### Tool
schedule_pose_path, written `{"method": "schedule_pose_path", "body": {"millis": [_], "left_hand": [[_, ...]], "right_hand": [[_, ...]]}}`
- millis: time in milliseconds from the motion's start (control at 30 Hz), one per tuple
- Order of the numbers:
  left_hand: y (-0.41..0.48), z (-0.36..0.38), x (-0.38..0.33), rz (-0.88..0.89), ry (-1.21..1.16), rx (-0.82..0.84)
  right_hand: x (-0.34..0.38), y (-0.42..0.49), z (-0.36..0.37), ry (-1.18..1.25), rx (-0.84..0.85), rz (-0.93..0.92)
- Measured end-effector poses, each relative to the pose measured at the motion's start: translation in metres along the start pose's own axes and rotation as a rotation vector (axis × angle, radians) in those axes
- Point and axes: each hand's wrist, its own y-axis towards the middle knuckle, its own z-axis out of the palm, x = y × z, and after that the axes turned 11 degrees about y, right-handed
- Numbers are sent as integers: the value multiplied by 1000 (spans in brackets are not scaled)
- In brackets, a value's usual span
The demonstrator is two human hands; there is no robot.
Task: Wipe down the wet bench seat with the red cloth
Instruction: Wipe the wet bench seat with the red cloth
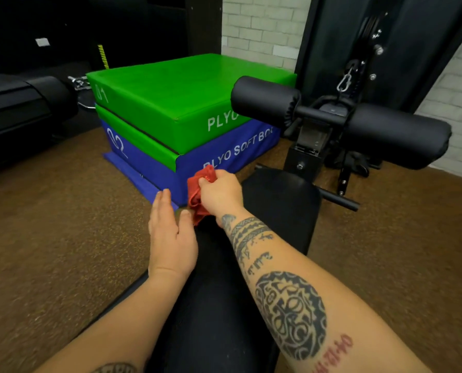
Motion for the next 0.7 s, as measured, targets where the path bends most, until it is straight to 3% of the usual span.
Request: {"method": "schedule_pose_path", "body": {"millis": [100, 200, 267, 400, 567, 700], "left_hand": [[0, 5, -2, 108, 312, 170], [6, 9, -9, 64, 557, 311], [14, 10, -16, 46, 591, 295], [32, 27, -34, 276, 582, 344], [34, 52, -33, 309, 538, 395], [34, 52, -33, 325, 568, 380]], "right_hand": [[-11, 9, -48, -85, -131, -71], [-26, 22, -104, -345, -278, -104], [-38, 28, -133, -534, -333, -78], [-54, 36, -128, -746, -328, -12], [-42, 53, -97, -612, -276, -56], [-31, 55, -75, -118, -147, 3]]}}
